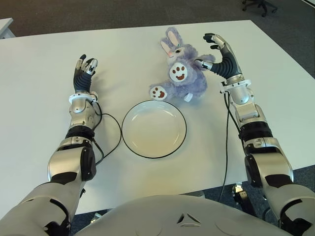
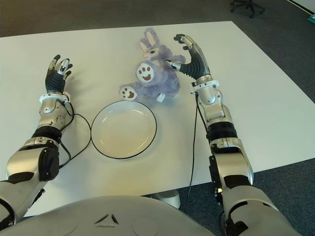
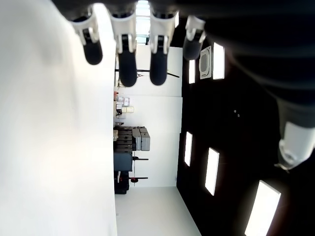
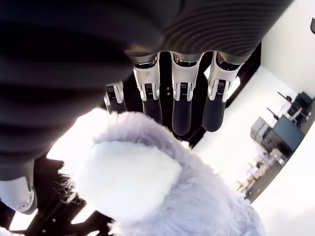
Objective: Put the doll into the plate.
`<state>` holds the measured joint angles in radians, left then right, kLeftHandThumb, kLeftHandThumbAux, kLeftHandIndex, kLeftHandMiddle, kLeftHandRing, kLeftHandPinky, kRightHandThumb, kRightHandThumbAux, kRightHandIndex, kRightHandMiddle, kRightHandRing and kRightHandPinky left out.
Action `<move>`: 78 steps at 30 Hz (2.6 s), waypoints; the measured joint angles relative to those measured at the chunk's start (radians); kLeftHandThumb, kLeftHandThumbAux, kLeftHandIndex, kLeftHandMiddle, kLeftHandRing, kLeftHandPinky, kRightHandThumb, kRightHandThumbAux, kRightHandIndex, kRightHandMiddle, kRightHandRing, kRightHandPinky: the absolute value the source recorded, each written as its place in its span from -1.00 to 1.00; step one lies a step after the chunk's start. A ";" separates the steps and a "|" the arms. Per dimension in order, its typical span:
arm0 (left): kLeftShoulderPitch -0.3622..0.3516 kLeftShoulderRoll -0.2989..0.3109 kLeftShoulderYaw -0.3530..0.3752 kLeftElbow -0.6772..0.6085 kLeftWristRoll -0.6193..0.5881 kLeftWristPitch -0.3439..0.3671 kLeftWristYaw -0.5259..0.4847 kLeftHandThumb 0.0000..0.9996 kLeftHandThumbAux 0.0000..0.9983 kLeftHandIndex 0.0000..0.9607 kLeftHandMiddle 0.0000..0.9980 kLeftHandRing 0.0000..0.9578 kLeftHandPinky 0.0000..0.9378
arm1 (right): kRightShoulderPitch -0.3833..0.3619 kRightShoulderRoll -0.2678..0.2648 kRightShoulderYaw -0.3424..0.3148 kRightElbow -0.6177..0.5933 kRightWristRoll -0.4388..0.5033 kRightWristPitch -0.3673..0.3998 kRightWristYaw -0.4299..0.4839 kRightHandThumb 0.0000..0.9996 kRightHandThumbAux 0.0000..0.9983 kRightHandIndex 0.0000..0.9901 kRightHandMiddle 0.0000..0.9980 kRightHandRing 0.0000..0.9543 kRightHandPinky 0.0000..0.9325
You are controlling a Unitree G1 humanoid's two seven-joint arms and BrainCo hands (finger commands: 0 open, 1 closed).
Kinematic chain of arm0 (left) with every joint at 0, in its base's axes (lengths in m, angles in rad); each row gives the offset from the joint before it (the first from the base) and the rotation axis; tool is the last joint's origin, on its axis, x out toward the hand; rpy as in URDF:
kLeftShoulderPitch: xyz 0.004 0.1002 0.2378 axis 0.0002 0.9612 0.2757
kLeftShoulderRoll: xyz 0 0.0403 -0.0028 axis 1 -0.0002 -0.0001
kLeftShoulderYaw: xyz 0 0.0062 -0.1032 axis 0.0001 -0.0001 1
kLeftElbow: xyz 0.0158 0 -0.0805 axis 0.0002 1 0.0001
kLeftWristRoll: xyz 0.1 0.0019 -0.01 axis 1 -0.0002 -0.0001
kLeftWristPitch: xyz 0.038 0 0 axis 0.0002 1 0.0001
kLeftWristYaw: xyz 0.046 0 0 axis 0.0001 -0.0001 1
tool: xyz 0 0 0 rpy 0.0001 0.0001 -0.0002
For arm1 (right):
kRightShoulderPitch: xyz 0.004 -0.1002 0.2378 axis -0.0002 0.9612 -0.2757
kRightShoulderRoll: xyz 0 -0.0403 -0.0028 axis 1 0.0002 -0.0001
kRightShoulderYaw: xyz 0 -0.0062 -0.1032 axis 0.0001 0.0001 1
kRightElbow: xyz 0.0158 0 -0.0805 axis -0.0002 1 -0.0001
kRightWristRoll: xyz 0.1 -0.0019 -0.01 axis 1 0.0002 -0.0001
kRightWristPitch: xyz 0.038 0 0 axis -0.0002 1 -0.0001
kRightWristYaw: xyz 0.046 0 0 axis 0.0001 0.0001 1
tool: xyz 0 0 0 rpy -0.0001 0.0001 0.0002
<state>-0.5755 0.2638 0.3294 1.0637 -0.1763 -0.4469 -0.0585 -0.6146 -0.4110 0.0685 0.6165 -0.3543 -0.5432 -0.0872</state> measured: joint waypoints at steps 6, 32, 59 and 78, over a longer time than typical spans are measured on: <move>0.001 0.000 0.000 0.000 0.000 0.000 0.000 -1.00 -0.03 -0.91 -0.65 -0.64 -0.82 | 0.005 0.000 0.004 0.000 0.000 0.000 -0.004 -0.62 0.02 -0.67 -0.72 -0.70 -0.63; 0.004 -0.002 0.000 -0.005 0.000 -0.006 0.000 -1.00 -0.02 -0.87 -0.64 -0.63 -0.76 | 0.038 0.050 0.023 -0.027 0.018 0.047 0.006 -0.48 0.07 -0.67 -0.68 -0.67 -0.58; 0.007 -0.002 0.002 -0.006 0.000 -0.010 0.000 -1.00 -0.04 -0.88 -0.64 -0.64 -0.79 | 0.042 0.097 0.041 0.057 0.026 -0.016 -0.031 -0.46 0.05 -0.62 -0.64 -0.62 -0.53; 0.008 -0.002 0.002 -0.006 0.000 -0.013 0.000 -1.00 -0.04 -0.87 -0.63 -0.64 -0.84 | 0.026 0.120 0.044 0.104 0.023 -0.022 -0.080 0.38 0.44 -0.16 0.01 0.17 0.35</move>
<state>-0.5678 0.2620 0.3311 1.0580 -0.1764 -0.4603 -0.0585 -0.5887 -0.2906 0.1129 0.7203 -0.3316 -0.5652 -0.1669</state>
